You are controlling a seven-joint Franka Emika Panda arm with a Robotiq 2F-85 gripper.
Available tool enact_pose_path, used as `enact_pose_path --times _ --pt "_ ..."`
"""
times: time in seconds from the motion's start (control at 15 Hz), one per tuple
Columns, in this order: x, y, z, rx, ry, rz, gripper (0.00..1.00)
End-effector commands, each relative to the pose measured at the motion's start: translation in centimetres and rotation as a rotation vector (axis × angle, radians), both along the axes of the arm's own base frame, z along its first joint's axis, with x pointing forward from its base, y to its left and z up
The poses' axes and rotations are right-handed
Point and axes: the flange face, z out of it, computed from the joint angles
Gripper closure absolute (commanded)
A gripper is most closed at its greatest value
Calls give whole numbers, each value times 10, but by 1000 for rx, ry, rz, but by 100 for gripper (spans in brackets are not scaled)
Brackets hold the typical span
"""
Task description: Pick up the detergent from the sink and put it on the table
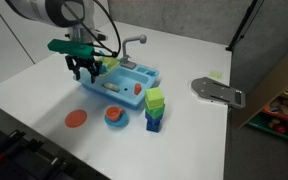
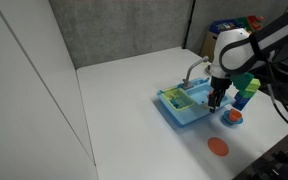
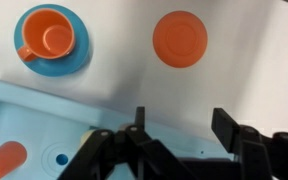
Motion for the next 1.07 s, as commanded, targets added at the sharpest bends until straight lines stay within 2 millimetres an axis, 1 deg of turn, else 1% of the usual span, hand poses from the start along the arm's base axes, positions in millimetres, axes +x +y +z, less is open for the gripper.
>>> enact_pose_path --times 0.0,0.2,0.53,0.73,1.0 --pt "11 -13 24 7 -59 -23 1" --pt "23 -26 32 -19 -115 -66 0" --pt "33 -49 30 -61 -164 -174 0" --pt "35 -58 23 -75 -163 -221 0" --pt "36 -62 5 -83 -156 -261 0"
